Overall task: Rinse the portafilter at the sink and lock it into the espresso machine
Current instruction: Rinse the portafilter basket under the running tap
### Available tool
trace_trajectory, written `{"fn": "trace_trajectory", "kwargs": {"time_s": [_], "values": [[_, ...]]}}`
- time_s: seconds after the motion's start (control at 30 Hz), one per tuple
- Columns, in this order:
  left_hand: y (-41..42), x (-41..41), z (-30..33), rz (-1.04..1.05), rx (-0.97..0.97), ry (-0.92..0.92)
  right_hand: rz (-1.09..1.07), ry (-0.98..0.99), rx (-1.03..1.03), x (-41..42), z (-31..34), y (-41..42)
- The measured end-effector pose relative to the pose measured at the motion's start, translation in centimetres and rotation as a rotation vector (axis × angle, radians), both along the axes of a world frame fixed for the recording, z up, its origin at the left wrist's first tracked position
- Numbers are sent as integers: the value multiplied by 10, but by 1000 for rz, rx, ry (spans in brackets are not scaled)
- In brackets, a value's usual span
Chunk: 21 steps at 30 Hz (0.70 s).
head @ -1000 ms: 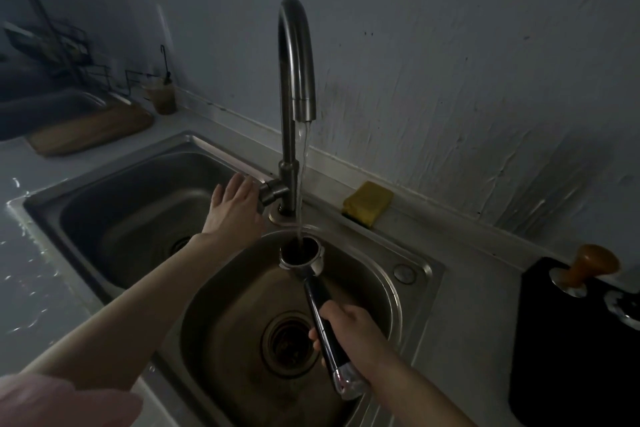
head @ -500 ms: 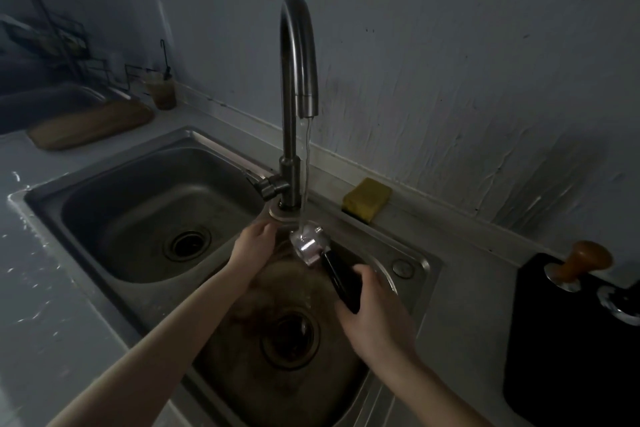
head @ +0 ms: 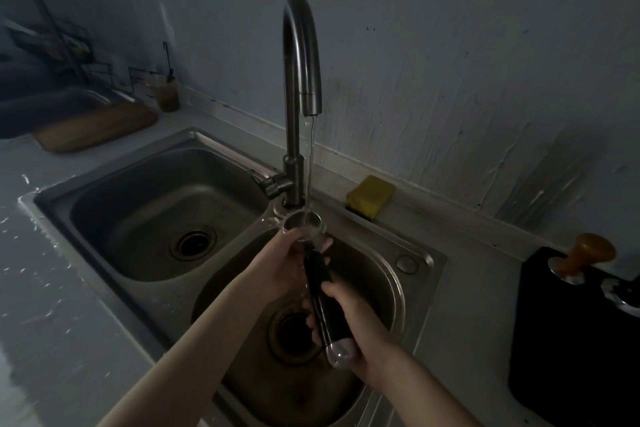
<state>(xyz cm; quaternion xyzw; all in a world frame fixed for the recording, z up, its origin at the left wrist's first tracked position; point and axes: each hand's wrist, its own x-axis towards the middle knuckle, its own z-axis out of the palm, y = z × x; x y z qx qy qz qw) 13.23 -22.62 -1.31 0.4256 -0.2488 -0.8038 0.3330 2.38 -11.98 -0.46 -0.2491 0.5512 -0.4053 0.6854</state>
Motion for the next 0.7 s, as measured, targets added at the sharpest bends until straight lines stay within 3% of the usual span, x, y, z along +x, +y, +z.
{"fn": "trace_trajectory", "kwargs": {"time_s": [0.1, 0.37, 0.53, 0.7], "values": [[-2, -2, 6, 40, -125, -39, 28, -10, 69, 3, -3, 0], [2, -8, 18, 33, -415, -442, 197, 289, -3, 13, -11, -4], [-3, -8, 20, 55, -380, -308, 81, 512, -81, 6, -16, -9], [-1, -3, 22, -50, -274, -171, -27, 943, -171, -6, -14, -8]]}}
